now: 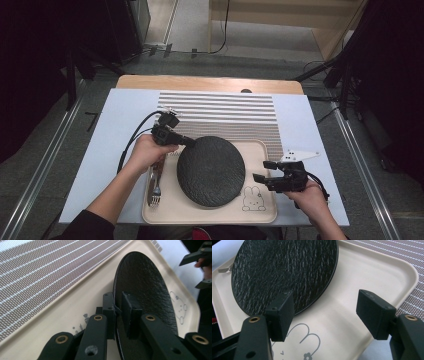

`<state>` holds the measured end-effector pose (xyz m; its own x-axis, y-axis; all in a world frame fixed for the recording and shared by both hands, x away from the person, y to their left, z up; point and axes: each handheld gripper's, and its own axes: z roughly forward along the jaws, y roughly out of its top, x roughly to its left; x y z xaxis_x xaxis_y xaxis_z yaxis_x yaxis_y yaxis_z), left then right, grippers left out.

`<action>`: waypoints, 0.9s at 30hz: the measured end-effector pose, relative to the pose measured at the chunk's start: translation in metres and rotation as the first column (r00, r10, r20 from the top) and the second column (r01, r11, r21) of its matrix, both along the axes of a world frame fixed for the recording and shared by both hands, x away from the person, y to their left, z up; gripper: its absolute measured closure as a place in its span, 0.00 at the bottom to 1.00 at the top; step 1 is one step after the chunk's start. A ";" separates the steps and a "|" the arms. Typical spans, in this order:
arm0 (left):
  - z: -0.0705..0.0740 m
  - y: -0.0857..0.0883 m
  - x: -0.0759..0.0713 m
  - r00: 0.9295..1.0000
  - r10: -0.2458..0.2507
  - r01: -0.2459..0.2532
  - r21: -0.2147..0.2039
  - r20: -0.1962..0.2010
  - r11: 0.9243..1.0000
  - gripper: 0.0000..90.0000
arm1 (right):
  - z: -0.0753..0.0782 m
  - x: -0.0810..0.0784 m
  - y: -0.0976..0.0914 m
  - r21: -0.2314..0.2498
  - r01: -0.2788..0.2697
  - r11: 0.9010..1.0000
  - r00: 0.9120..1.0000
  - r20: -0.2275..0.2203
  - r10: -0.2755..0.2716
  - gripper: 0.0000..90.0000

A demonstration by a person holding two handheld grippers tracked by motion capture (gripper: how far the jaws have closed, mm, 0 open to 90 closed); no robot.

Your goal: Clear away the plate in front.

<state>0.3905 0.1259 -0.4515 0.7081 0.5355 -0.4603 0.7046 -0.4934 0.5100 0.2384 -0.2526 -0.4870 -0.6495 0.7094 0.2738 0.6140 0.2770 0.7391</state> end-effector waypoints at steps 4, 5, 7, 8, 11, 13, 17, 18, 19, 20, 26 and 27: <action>-0.007 0.002 -0.002 0.999 0.002 -0.002 0.014 0.033 1.000 0.87 | 0.000 0.000 0.000 0.001 0.000 1.000 1.000 0.000 0.000 0.33; -0.010 0.003 -0.001 0.999 0.000 -0.001 0.010 0.032 1.000 0.87 | 0.000 0.000 0.000 0.001 0.000 1.000 1.000 0.001 0.000 0.33; -0.013 0.004 -0.001 0.999 0.004 -0.005 0.009 0.035 1.000 0.87 | 0.000 0.000 0.000 0.000 0.000 1.000 1.000 0.001 0.000 0.33; -0.015 0.003 -0.001 0.999 0.006 -0.007 0.015 0.035 1.000 0.86 | 0.000 0.000 0.000 0.000 0.000 1.000 1.000 0.001 0.000 0.33; -0.020 0.003 -0.001 0.999 0.003 -0.005 0.043 0.043 0.999 0.84 | 0.000 0.000 0.001 -0.001 0.000 1.000 1.000 0.001 0.000 0.33; -0.022 0.004 0.000 0.999 0.005 -0.007 0.035 0.036 0.999 0.84 | 0.000 0.000 0.001 -0.001 0.000 1.000 1.000 0.001 0.000 0.33; -0.024 0.003 -0.003 0.997 -0.012 0.007 0.064 0.073 0.998 0.82 | 0.000 0.000 0.001 -0.002 -0.002 1.000 1.000 0.001 0.002 0.33; -0.025 0.001 -0.004 0.996 -0.025 0.017 0.089 0.090 0.996 0.81 | 0.000 0.000 0.001 -0.002 -0.002 1.000 1.000 0.002 0.002 0.33; -0.026 0.000 -0.005 0.994 -0.038 0.026 0.114 0.102 0.993 0.79 | 0.000 0.000 0.001 -0.003 -0.002 1.000 1.000 0.000 0.002 0.33; -0.029 -0.002 -0.006 0.992 -0.054 0.037 0.146 0.112 0.989 0.76 | 0.000 0.000 0.001 -0.004 -0.003 1.000 1.000 0.003 0.003 0.33; -0.026 0.001 -0.006 0.991 -0.058 0.047 0.084 0.123 0.995 0.65 | 0.000 0.000 0.001 -0.004 -0.001 1.000 1.000 -0.001 0.001 0.33; -0.024 0.002 -0.006 0.991 -0.050 0.041 0.069 0.126 0.997 0.63 | 0.000 0.000 0.001 -0.004 -0.001 1.000 1.000 -0.001 0.001 0.33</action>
